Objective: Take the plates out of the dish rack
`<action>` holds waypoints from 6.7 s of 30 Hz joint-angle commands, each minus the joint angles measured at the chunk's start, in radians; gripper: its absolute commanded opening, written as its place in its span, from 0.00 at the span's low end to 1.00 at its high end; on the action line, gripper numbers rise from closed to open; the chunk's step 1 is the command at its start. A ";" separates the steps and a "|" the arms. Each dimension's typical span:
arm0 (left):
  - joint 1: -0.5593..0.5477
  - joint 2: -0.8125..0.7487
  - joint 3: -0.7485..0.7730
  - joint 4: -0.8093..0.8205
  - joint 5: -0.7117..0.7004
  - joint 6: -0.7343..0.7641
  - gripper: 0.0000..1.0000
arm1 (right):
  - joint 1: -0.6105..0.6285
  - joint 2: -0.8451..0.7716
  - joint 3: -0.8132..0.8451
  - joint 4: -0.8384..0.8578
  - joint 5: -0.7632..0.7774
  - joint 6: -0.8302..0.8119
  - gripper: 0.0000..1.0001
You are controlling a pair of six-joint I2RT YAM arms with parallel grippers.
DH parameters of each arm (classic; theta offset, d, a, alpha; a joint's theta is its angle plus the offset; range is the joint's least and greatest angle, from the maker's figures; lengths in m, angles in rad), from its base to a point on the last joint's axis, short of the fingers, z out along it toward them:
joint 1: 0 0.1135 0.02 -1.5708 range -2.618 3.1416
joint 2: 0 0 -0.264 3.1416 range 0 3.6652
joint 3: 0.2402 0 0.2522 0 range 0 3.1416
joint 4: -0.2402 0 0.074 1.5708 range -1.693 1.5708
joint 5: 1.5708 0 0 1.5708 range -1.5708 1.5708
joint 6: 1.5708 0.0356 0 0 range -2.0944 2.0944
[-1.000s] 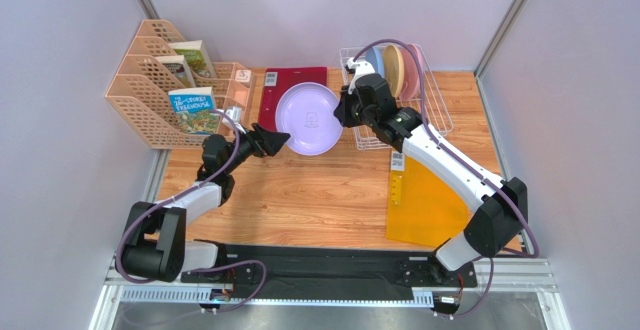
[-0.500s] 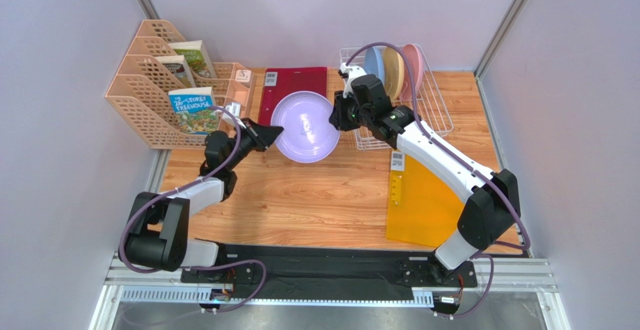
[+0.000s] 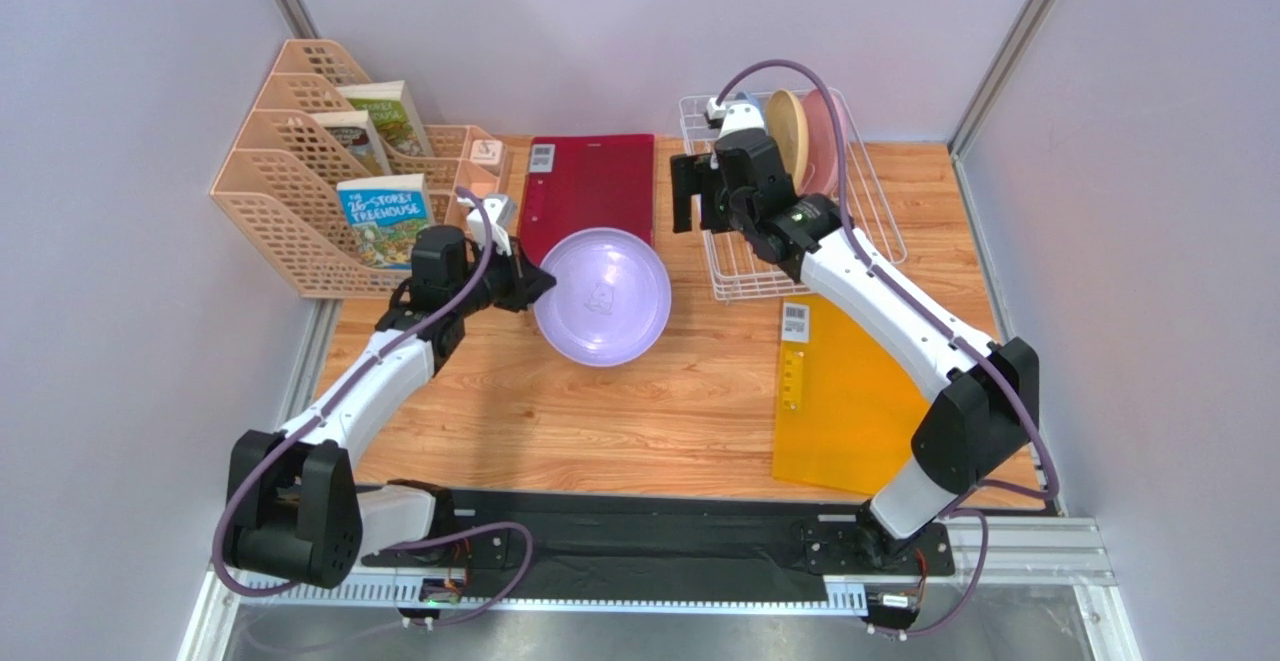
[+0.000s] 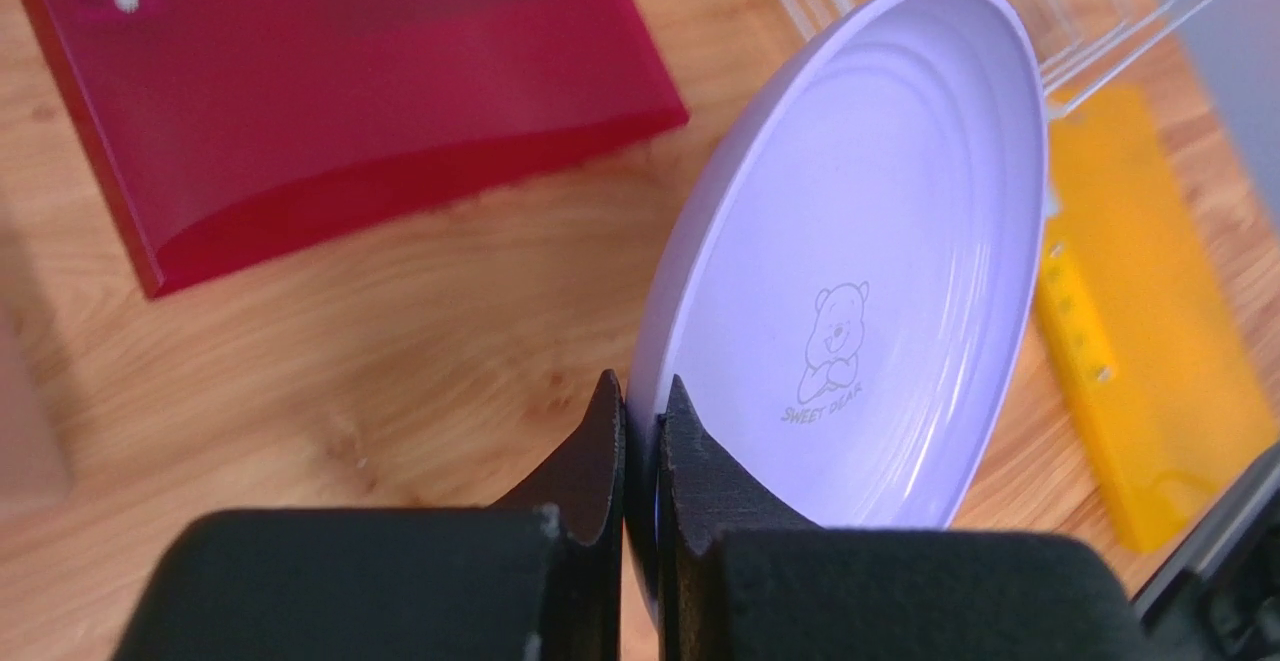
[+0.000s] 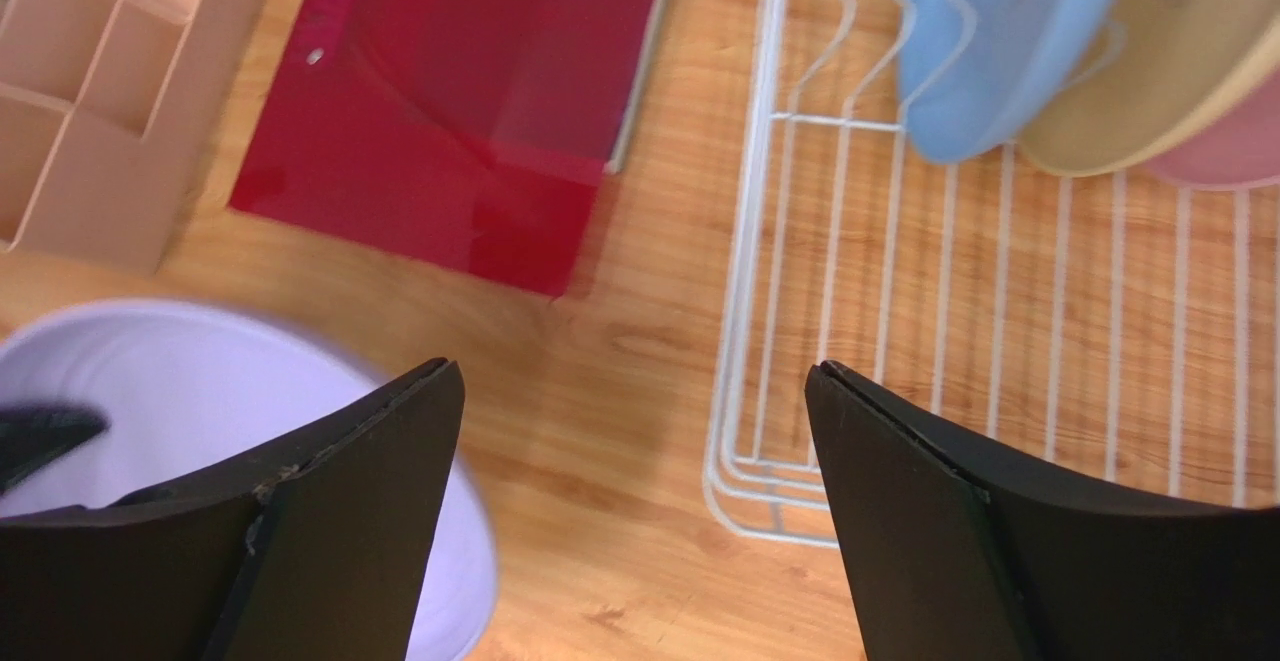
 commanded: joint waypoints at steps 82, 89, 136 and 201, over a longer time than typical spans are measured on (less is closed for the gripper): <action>-0.001 -0.197 -0.198 0.162 -0.194 -0.086 0.93 | -0.014 0.037 0.117 0.081 0.680 -0.077 0.00; -0.002 -0.209 -0.250 0.354 -0.120 -0.190 0.92 | -0.010 -0.092 -0.052 0.056 0.249 0.072 0.00; -0.028 -0.086 -0.123 0.076 -0.163 -0.095 0.00 | -0.010 0.001 0.003 -0.011 0.000 0.026 0.78; -0.001 -0.437 -0.273 0.054 -0.344 -0.009 1.00 | -0.294 0.632 0.508 0.076 0.442 -0.190 0.00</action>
